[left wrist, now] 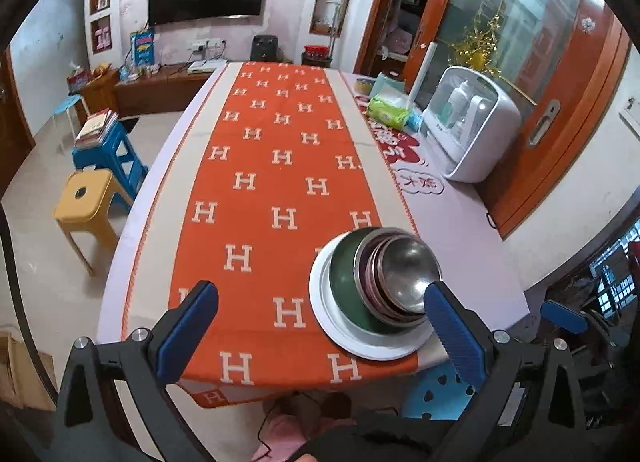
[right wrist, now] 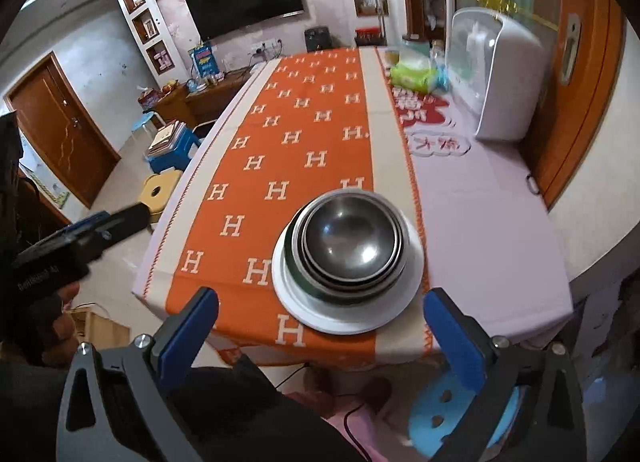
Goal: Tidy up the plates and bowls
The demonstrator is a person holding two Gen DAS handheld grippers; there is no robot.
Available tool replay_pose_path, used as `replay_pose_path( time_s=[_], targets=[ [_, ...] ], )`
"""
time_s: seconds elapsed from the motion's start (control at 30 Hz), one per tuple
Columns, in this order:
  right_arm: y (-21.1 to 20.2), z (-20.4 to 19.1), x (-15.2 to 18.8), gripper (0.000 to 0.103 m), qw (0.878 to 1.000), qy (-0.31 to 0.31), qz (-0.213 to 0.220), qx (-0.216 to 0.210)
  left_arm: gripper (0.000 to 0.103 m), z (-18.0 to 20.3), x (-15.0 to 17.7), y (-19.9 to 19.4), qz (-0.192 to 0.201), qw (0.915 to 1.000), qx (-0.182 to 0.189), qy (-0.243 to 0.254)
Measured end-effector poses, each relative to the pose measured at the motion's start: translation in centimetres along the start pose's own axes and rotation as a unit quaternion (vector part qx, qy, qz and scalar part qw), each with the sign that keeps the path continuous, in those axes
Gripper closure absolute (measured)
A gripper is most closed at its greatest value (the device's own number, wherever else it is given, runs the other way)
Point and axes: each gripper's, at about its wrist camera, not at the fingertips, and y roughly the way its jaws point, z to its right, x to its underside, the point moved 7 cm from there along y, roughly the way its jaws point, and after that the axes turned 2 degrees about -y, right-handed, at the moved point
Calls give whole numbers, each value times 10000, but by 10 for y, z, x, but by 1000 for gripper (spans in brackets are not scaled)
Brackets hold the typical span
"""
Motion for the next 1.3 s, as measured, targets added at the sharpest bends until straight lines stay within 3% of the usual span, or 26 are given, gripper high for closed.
replay_pose_path(
  time_s=[0.17,0.53,1.3],
  targets=[
    [-1,4,1,0,9995,237,133,141,1,-2,3,-5,266,9977,-625,-85],
    [14,-1,-1,0,9995,222,226,96,1,-2,13,2,289,9934,-1111,73],
    [16,-6,-7,0,9987,148,437,218,1,5,14,-1,332,9925,-1133,306]
  ],
)
